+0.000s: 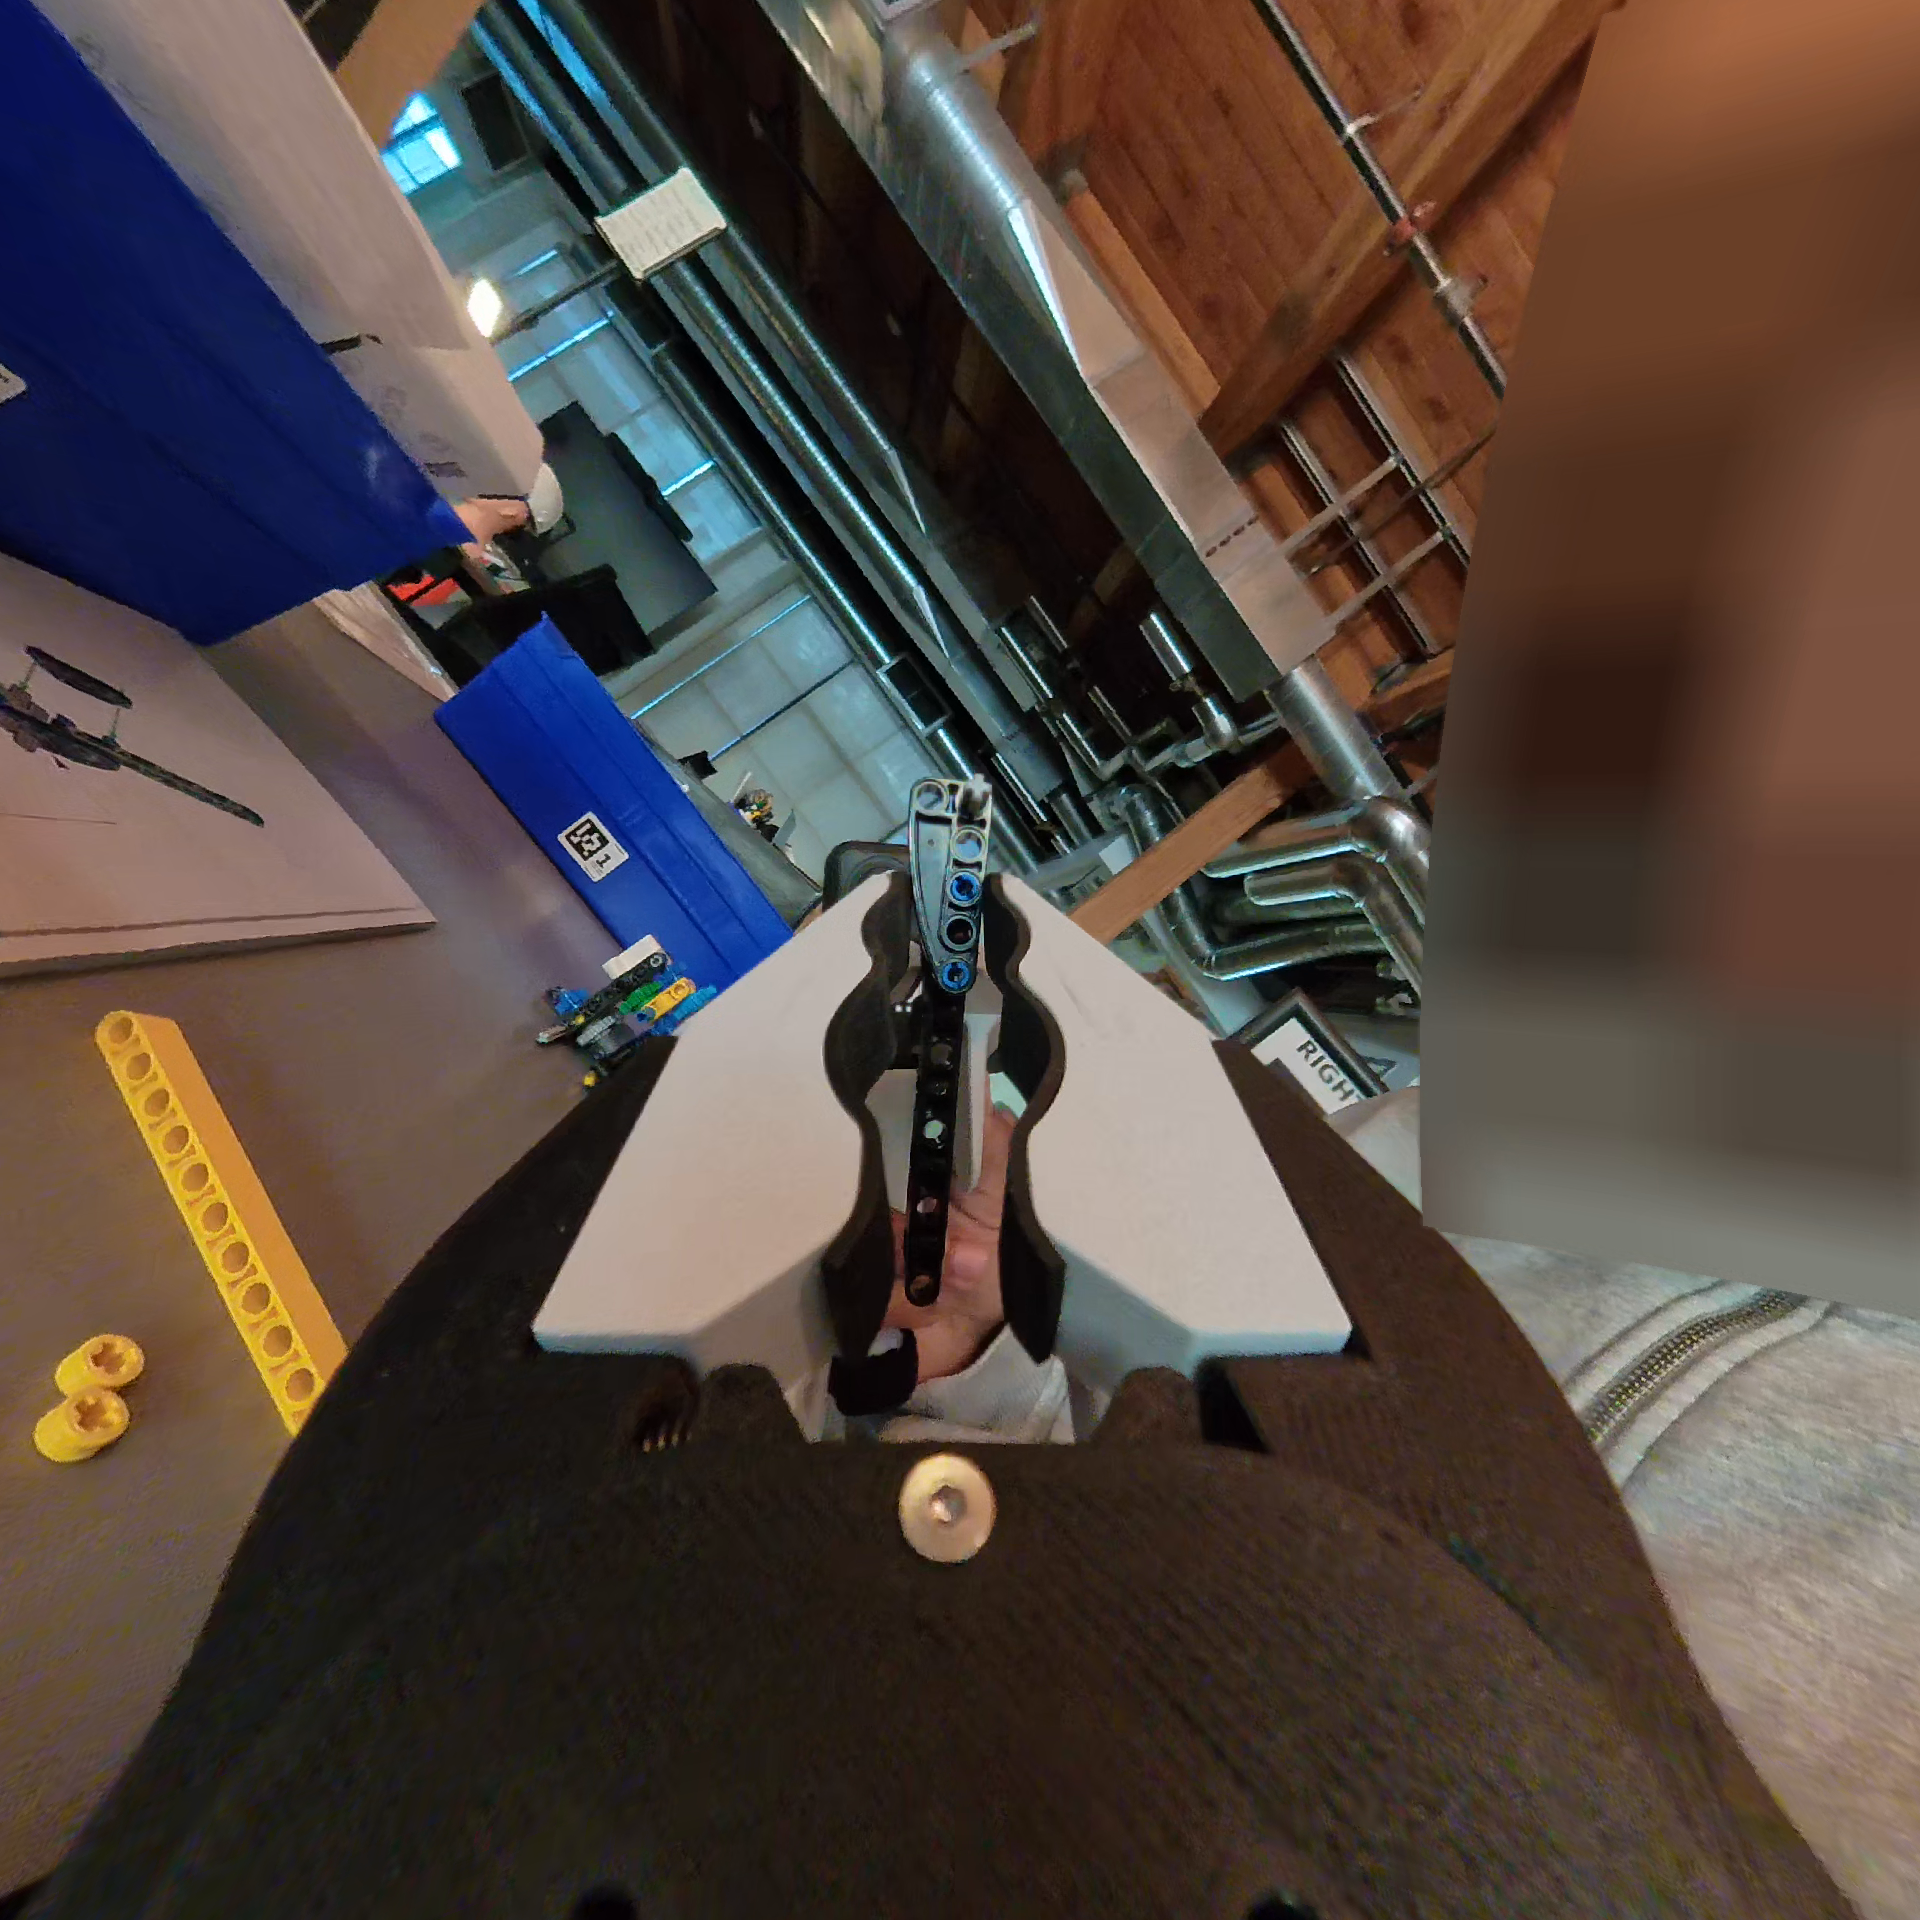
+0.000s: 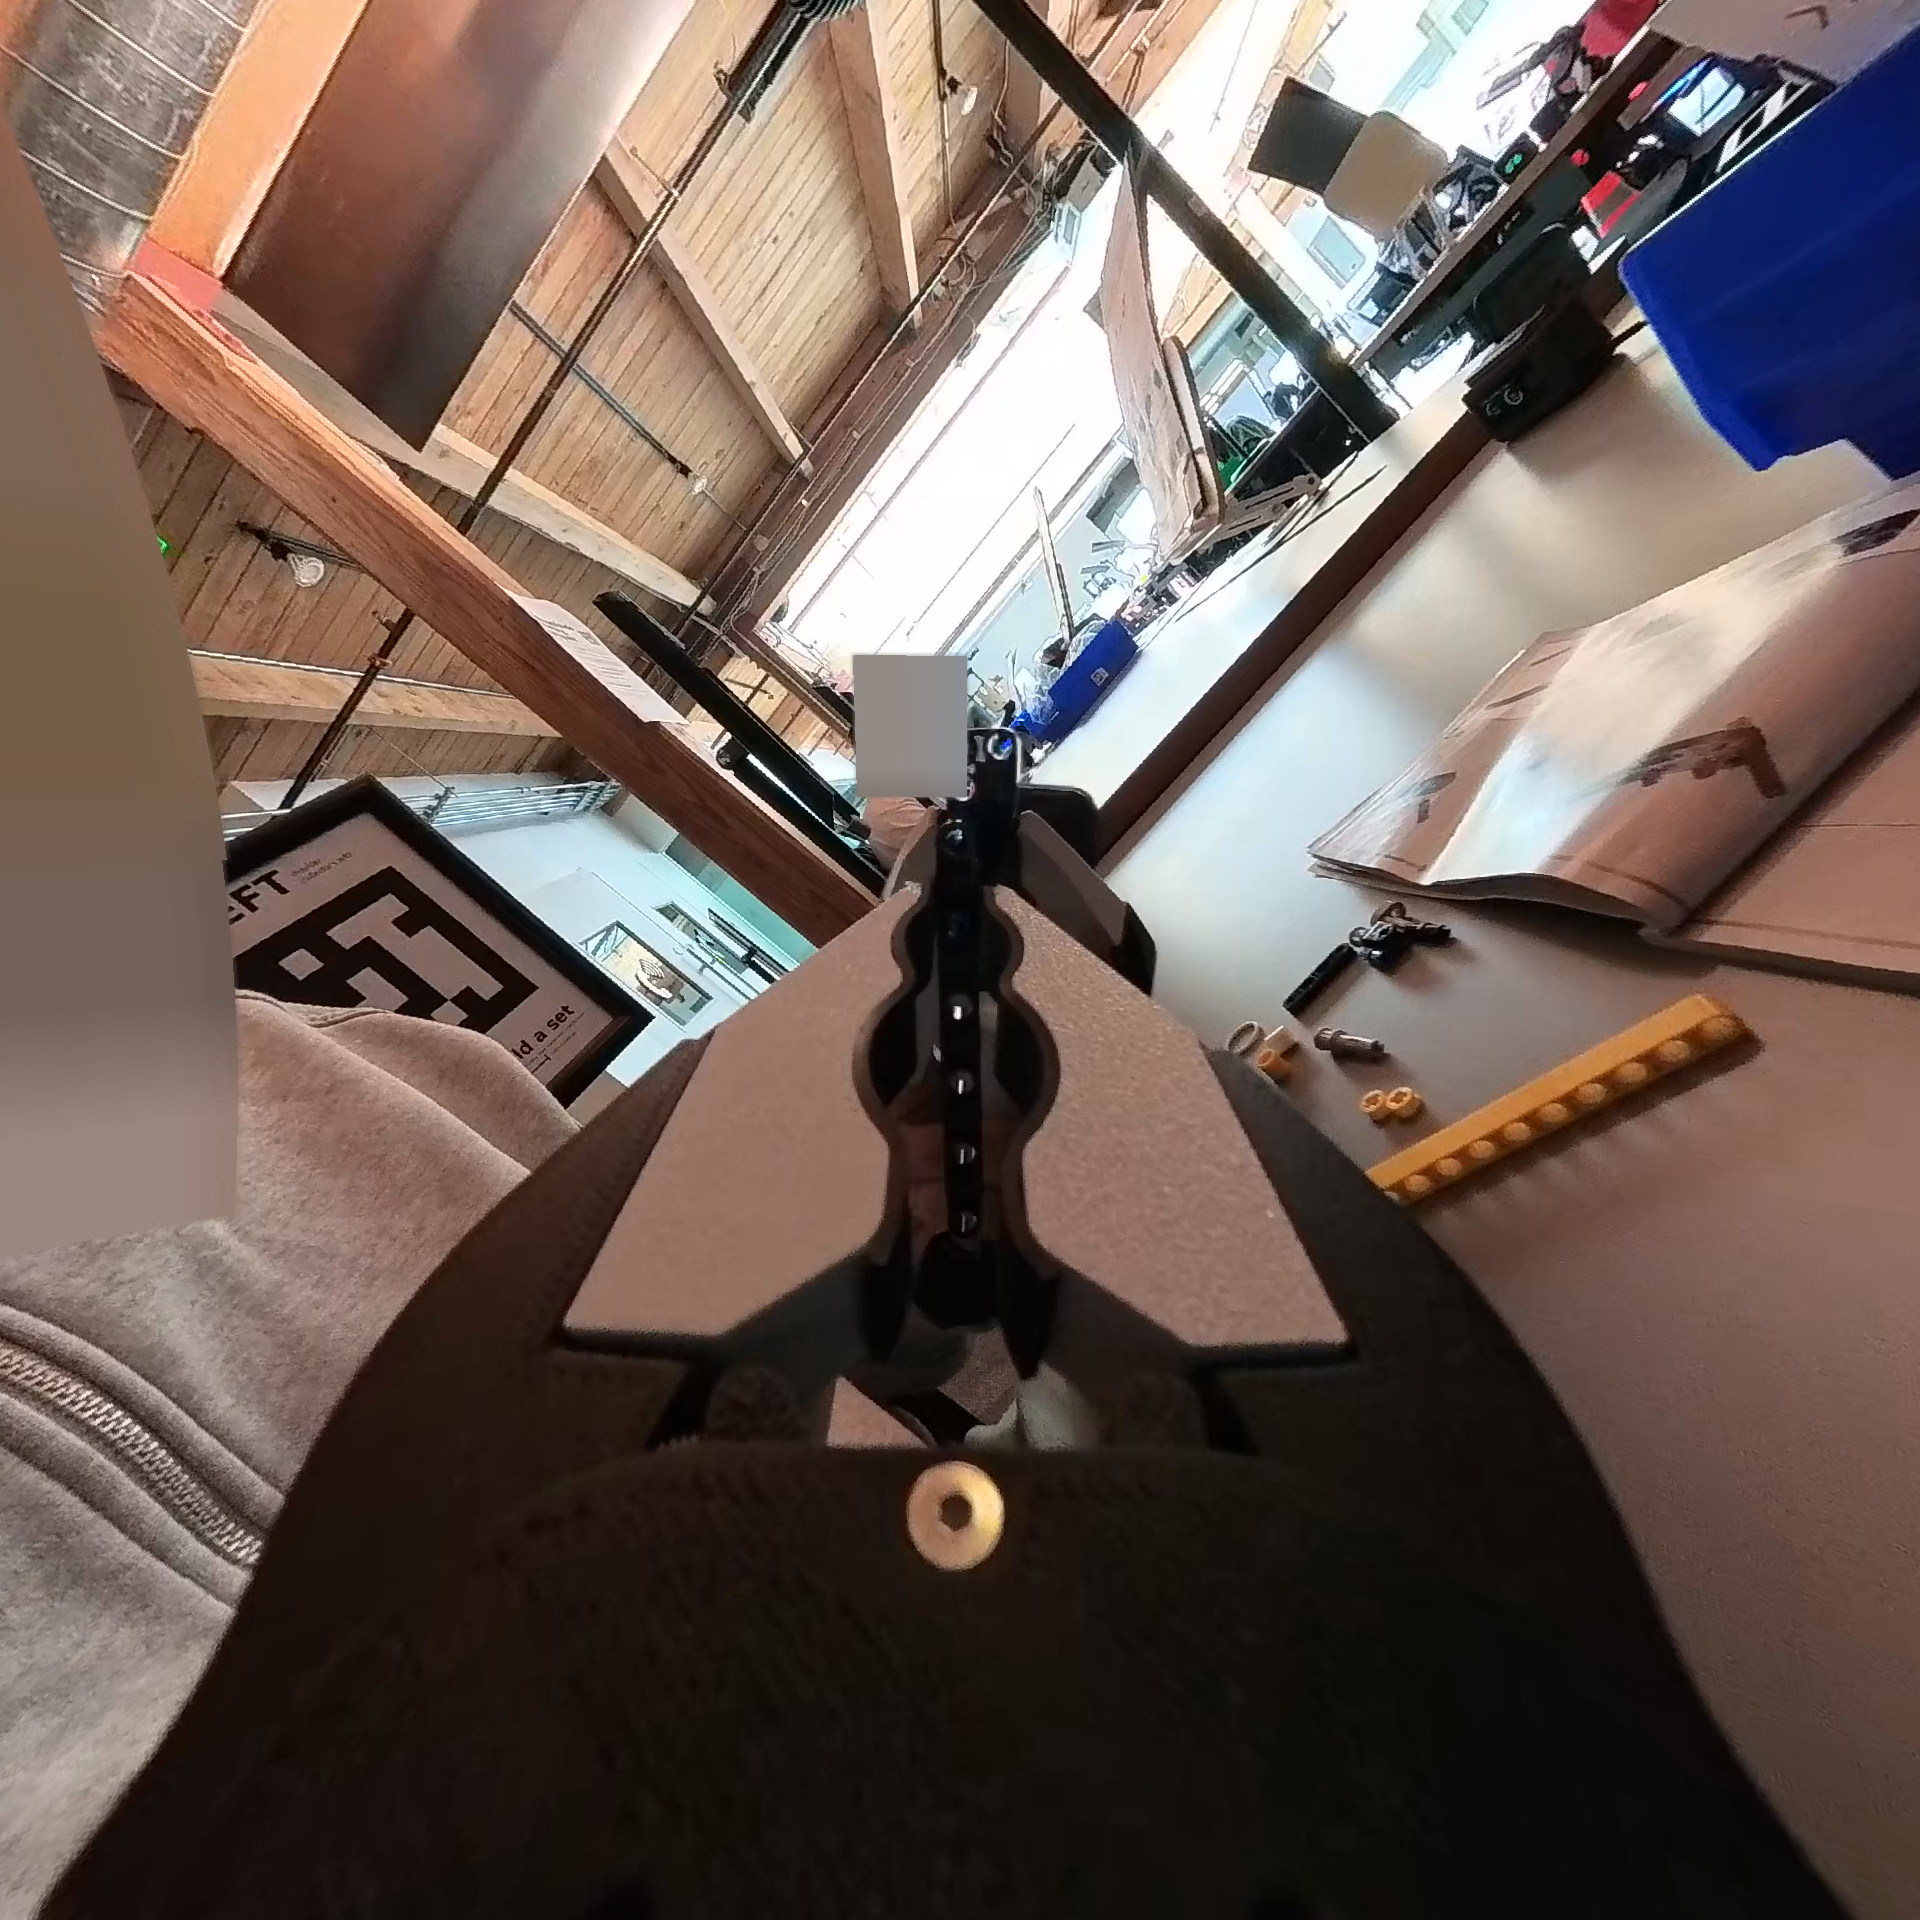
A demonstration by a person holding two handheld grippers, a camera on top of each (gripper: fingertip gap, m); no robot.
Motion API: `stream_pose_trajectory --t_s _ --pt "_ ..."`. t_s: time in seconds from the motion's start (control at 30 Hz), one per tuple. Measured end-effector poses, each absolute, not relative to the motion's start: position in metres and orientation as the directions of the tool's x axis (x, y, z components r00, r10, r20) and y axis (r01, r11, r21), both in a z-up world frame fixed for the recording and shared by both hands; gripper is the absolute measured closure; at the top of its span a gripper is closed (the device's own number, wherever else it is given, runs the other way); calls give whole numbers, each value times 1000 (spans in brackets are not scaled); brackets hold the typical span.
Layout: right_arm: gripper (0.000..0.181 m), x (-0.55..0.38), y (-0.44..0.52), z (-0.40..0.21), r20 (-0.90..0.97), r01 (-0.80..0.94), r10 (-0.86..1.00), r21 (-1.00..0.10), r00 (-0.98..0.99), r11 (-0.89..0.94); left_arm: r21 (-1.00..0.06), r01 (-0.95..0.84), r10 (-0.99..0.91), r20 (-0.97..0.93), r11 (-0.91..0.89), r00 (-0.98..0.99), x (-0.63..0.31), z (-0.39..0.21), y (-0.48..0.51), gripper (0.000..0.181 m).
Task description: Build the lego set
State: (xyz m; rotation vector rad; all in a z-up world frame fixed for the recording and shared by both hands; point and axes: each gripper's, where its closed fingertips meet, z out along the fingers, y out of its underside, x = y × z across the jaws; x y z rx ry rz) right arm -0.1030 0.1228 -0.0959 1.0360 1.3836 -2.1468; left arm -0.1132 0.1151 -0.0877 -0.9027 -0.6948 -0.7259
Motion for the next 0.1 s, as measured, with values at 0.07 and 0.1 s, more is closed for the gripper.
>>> stream_pose_trajectory --t_s 0.07,0.1 --pt "175 -103 123 -96 -755 660 65 -608 -652 -443 -446 786 -246 779 429 576 -113 -87 115 171" --pt "175 -103 123 -96 -756 660 63 -606 -651 -443 -447 785 -243 780 430 577 -113 -88 115 171"
